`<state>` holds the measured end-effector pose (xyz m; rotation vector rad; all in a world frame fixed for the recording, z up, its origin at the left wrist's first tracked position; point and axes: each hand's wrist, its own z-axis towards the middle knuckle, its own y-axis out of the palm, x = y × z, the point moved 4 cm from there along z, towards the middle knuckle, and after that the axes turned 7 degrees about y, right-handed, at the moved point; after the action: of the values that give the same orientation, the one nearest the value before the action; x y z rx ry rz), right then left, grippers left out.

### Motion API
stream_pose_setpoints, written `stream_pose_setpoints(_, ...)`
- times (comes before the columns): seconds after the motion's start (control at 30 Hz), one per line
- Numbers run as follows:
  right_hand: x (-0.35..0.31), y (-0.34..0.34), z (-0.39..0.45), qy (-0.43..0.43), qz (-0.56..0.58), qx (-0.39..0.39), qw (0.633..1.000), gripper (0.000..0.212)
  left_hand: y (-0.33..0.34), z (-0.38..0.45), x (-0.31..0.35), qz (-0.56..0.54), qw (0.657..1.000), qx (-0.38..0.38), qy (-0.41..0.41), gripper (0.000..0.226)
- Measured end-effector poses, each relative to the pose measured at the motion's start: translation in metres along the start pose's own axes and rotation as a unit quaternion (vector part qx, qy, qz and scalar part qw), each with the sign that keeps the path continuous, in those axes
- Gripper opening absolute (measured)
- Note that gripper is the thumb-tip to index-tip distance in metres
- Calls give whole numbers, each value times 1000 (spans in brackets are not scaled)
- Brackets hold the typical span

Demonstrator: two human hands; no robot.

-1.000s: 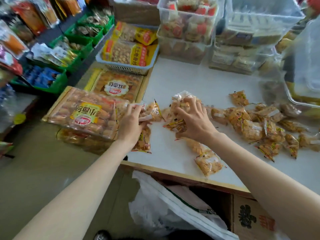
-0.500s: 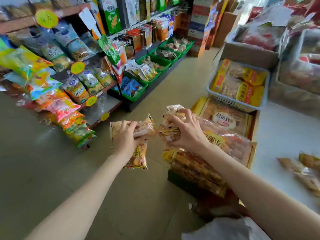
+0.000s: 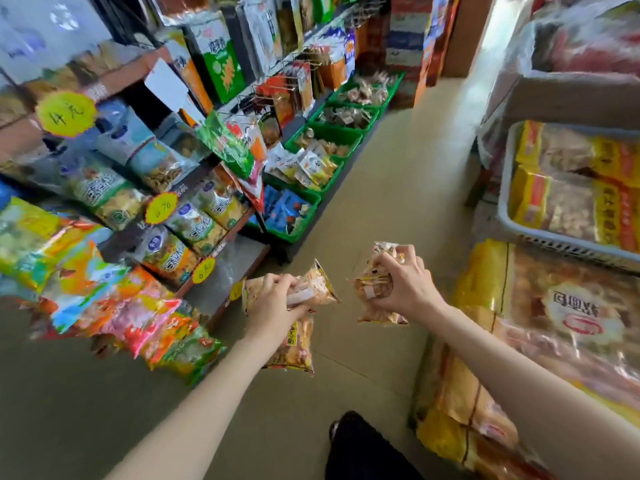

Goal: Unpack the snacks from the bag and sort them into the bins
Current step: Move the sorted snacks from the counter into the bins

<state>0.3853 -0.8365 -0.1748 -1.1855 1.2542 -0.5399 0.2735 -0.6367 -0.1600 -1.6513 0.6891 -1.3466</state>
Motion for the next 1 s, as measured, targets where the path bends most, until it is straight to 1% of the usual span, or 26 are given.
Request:
stream_pose_setpoints(0.07,-15,7,47,1,-12,-23,1000,71,-8,48,-16,24,1000,-11,11,39)
stream_pose_setpoints(0.17,-39,8,115,-2,-22,-47,999,70,-24,113,-38,34,999,-18,1,36)
stream_pose_setpoints(0.27,-59,-1,193,-3,-23,-48,999,73,-31,195,-57,32,999,-26,-18,34)
stream_pose_setpoints(0.3,-62,-6,221,-1,-26,-39,999,73,-30,227,-61,28,999,-27,-14,34)
stream_pose_setpoints(0.43,-56,-30,318,46,-22,-13,999,69,-25,350,-60,17,997,-58,40,38)
stream_pose_setpoints(0.57,-27,-67,400,111,-6,2,994,60,-17,462,-44,8,992,-106,74,34)
stream_pose_setpoints(0.67,10,-90,471,152,5,24,988,59,0,557,-16,12,984,-140,111,32)
stream_pose_setpoints(0.77,52,-99,555,181,13,37,983,60,24,651,8,37,978,-147,143,34)
stream_pose_setpoints(0.9,100,-93,687,202,14,-4,979,59,59,781,12,47,981,-146,122,37)
stream_pose_setpoints(1.0,113,-71,785,193,6,-46,980,57,80,869,-6,60,974,-184,117,39)
